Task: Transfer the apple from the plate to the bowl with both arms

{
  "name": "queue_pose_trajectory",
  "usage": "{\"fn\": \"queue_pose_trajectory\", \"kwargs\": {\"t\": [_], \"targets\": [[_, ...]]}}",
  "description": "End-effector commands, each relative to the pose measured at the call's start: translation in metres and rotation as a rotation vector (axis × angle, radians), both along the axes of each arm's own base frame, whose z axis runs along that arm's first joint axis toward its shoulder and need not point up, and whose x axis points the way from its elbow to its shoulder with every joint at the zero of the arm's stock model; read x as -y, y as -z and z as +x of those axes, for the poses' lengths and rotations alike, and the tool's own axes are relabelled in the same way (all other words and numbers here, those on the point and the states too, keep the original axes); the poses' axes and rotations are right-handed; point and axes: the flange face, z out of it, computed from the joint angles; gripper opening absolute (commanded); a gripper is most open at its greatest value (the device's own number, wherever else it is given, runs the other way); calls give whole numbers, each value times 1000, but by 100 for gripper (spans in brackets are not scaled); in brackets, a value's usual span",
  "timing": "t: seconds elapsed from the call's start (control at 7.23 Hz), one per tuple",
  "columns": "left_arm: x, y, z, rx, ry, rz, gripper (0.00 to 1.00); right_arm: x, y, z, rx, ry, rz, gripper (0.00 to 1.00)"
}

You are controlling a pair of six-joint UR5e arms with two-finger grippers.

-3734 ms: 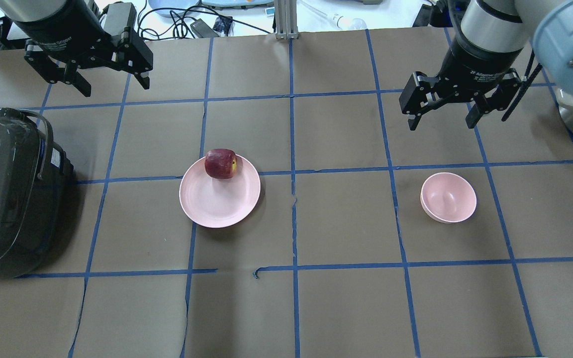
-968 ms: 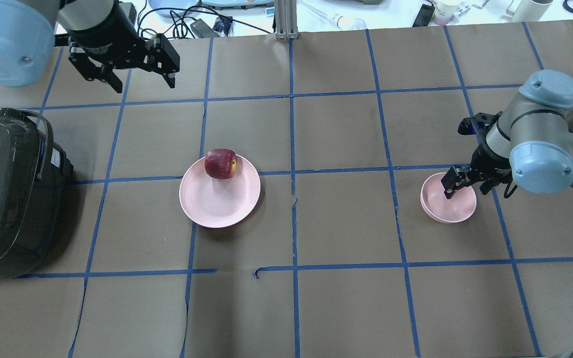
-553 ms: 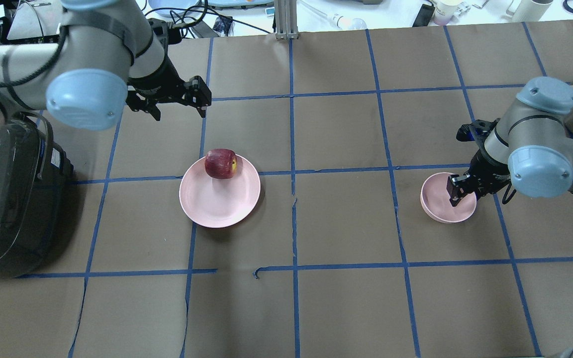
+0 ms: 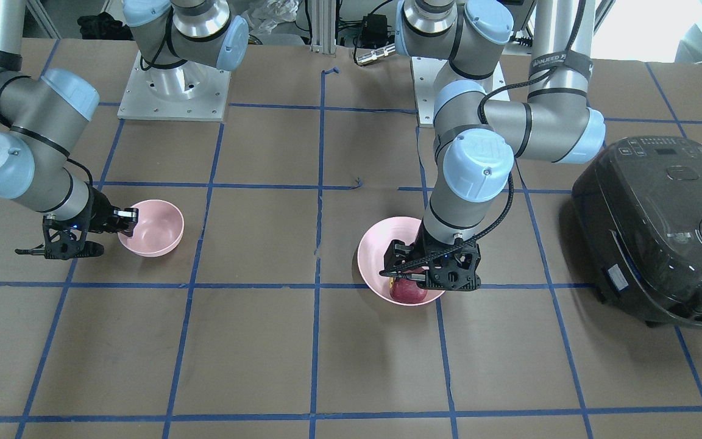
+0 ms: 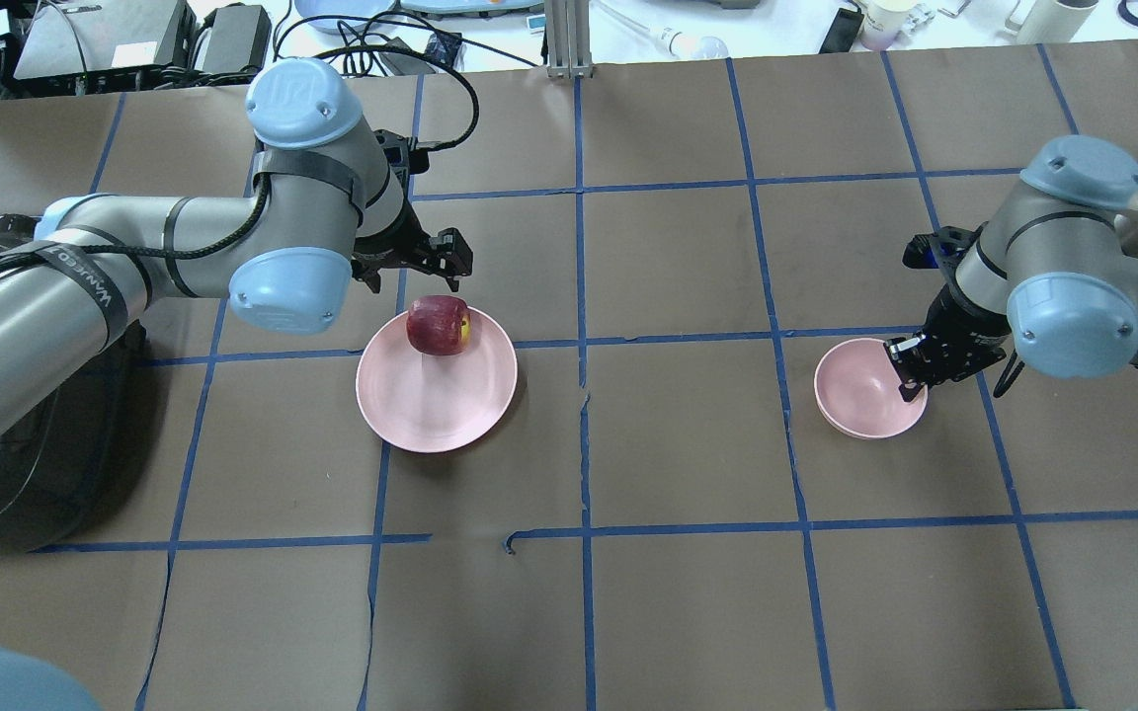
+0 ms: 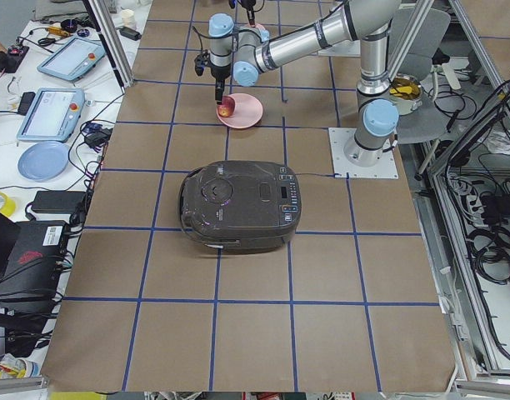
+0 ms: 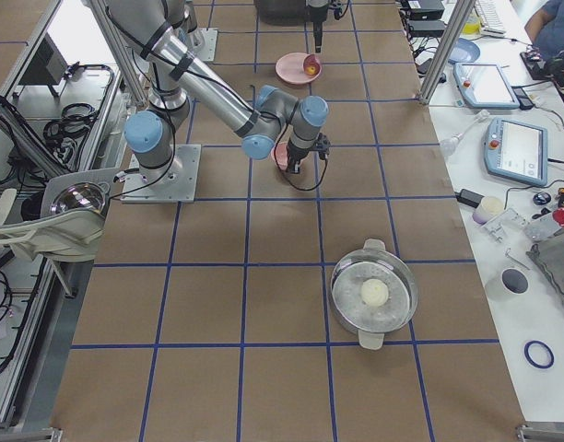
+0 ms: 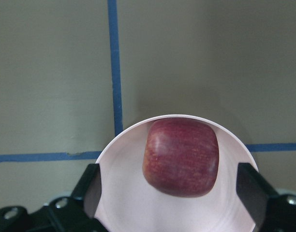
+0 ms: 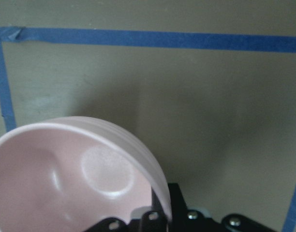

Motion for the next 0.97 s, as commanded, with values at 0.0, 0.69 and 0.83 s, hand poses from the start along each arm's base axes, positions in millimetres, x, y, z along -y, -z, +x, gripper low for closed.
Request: {"fn": "queue_pose_trajectory", "kwargs": {"t": [0.0, 0.69, 0.83], "targets": [[-5, 34, -4, 13, 12, 48, 100, 3, -14, 68, 58, 63, 22, 0], [-4, 62, -4, 15, 12, 64, 84, -23, 9, 149, 130, 13, 69, 0], [-4, 60, -6, 16, 10, 59, 67, -23, 16, 149, 131, 5, 53, 0]]}}
